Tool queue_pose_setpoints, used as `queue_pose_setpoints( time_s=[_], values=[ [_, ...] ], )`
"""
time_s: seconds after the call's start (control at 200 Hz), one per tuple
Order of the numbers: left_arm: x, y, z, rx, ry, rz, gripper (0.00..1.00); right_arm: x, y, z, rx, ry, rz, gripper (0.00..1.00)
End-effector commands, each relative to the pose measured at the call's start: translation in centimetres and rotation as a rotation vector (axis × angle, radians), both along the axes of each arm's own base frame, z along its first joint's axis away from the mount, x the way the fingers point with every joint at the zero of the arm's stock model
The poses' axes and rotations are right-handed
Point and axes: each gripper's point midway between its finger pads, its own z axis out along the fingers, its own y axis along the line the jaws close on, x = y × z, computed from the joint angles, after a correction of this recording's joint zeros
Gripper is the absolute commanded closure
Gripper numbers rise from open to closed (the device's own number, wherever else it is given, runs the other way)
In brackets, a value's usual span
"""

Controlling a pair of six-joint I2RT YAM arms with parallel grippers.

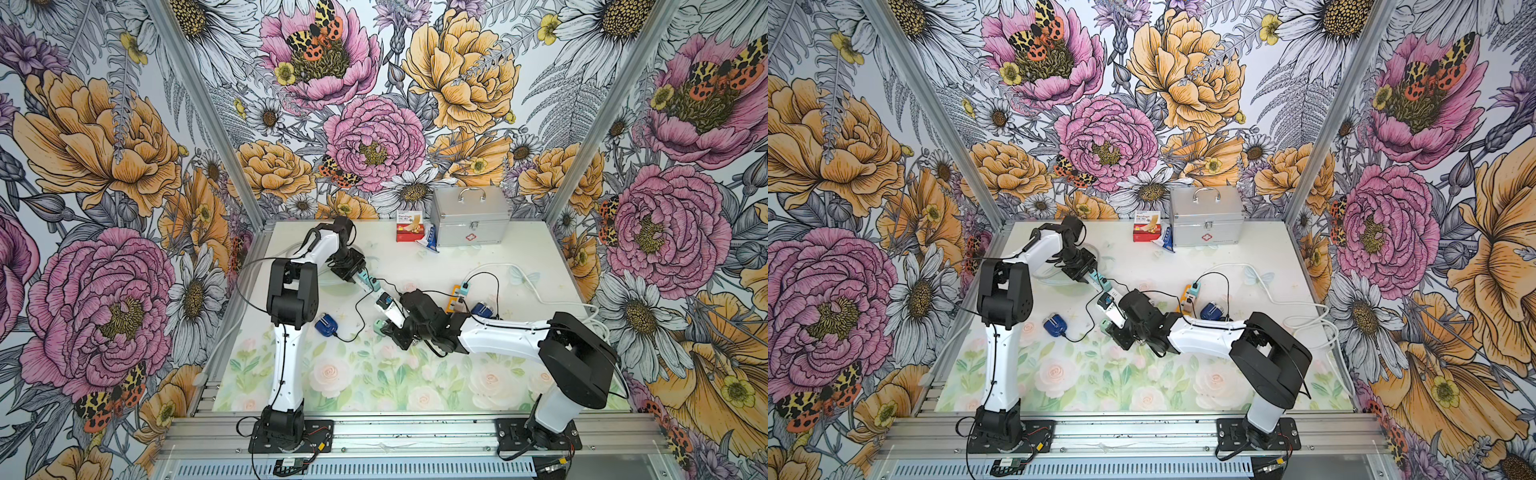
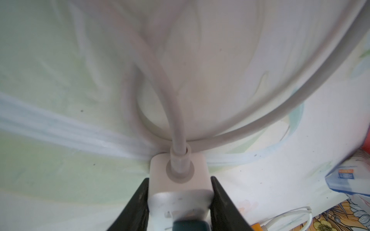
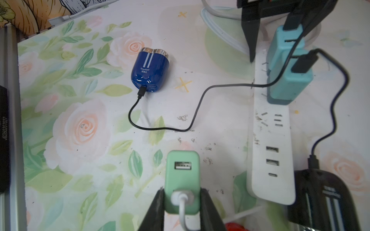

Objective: Unplug the electric shaver
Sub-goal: Place the plug at the center of the board.

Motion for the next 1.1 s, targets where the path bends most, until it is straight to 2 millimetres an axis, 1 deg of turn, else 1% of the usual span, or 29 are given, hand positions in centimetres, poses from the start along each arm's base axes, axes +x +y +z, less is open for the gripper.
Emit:
queue_pose_setpoints(
  time_s=[0.0,0.18,0.35,0.47,0.57,0.64,0.676,0.746,0.851,1.016,1.096],
  values=[
    [2.4,1.8,-1.2,0.085,-0.081,-0.009,0.52,-1.4,-0.2,0.0,0.009,0.048,0.039,1.00],
    [2.6,2.1,-0.8,0.117,-0.102,-0.038,0.45,-2.2,-0.2,-1.1,0.008,0.105,0.060,0.99],
    [2.8,2.3,0.4,0.155,-0.139,-0.074,0.30,-2.7,-0.3,-2.7,-0.001,0.185,0.074,0.97],
    [2.9,2.3,1.3,0.180,-0.165,-0.100,0.22,-2.4,-0.5,-3.4,-0.009,0.205,0.059,0.94],
    [3.0,2.5,2.5,0.207,-0.197,-0.123,0.16,-2.2,-0.8,-4.1,-0.022,0.219,0.043,0.91],
    [2.9,2.7,3.4,0.231,-0.217,-0.137,0.13,-1.9,-0.9,-4.5,-0.032,0.222,0.025,0.84],
    [2.8,3.0,3.8,0.245,-0.226,-0.142,0.13,-1.8,-1.0,-4.5,-0.038,0.221,0.016,0.82],
    [2.5,3.3,4.9,0.273,-0.247,-0.160,0.11,-1.3,-1.2,-4.3,-0.041,0.210,-0.014,0.77],
    [1.8,3.9,6.3,0.323,-0.273,-0.193,0.09,-1.2,-1.2,-4.1,-0.044,0.205,-0.024,0.66],
    [0.4,5.1,8.2,0.380,-0.300,-0.244,0.06,-0.8,-1.6,-4.3,-0.066,0.196,-0.043,0.56],
    [-0.2,5.5,9.2,0.406,-0.316,-0.270,0.06,-0.4,-1.8,-3.8,-0.078,0.170,-0.058,0.51]
  ],
)
